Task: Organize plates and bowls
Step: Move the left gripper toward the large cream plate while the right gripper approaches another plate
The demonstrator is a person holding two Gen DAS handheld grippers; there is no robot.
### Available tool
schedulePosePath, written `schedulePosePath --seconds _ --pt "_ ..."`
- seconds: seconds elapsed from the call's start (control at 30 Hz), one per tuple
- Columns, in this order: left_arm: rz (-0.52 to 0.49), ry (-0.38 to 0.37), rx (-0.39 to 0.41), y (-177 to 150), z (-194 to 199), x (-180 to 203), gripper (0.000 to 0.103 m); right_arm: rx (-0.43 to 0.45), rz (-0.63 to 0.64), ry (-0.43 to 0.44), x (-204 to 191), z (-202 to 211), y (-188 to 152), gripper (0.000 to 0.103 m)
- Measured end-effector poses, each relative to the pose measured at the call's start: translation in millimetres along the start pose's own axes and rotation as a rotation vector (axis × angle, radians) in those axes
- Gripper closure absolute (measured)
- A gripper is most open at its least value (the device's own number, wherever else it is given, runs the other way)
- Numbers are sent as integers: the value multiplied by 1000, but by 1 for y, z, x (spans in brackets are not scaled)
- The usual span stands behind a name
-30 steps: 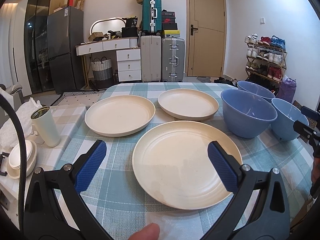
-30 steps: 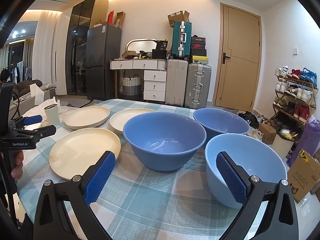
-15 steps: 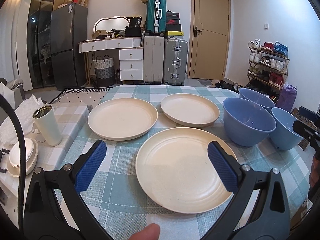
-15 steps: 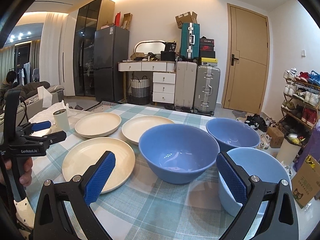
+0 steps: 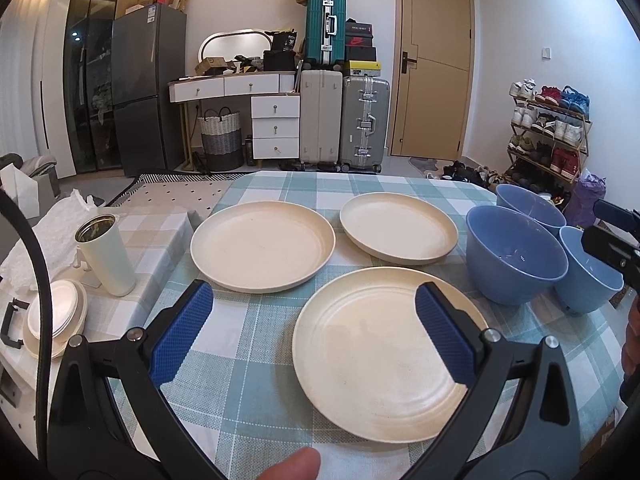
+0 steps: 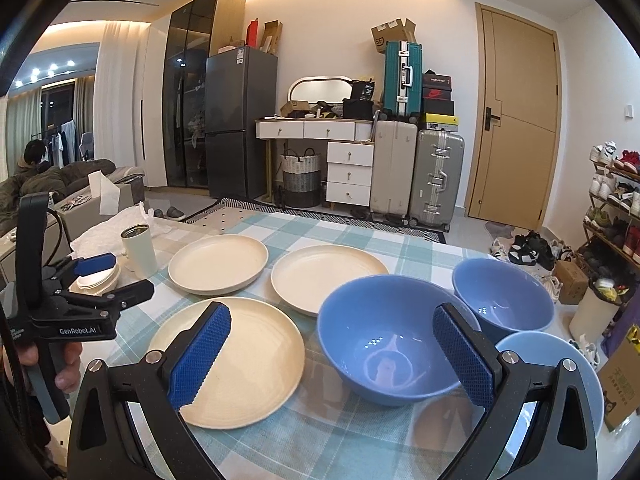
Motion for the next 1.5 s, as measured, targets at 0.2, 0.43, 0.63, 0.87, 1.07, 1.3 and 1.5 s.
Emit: schedulePosePath --seconds 0.2,0.43,0.63,0.87,1.07,1.3,1.5 --pt "9 0 -9 6 -7 -5 2 -24 18 29 -9 -13 14 0" --pt "24 23 -25 14 -15 -14 2 -60 -9 60 -11 -35 28 0" --pt "46 40 -46 23 -25 -27 2 -85 6 56 -17 -53 41 0" --pt "59 65 -85 31 -37 -40 2 -124 23 90 -31 -77 56 0" --pt "92 60 -119 37 -53 -54 2 -144 27 102 -43 -93 66 0" --pt "119 60 -132 46 -66 -69 2 -157 28 91 -48 -104 83 0" --pt "146 53 -141 55 -75 -87 2 -188 27 83 -49 -117 91 0"
Point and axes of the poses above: each gripper's, at about its wrist camera, not at the fingertips, and z roughly against the way its jaws point, x to its right, y to its top, the point moved 2 cm from there along -z, roughly the way its jaws point, and after that the axes turned 13 degrees about -x, right-handed, at the moved point
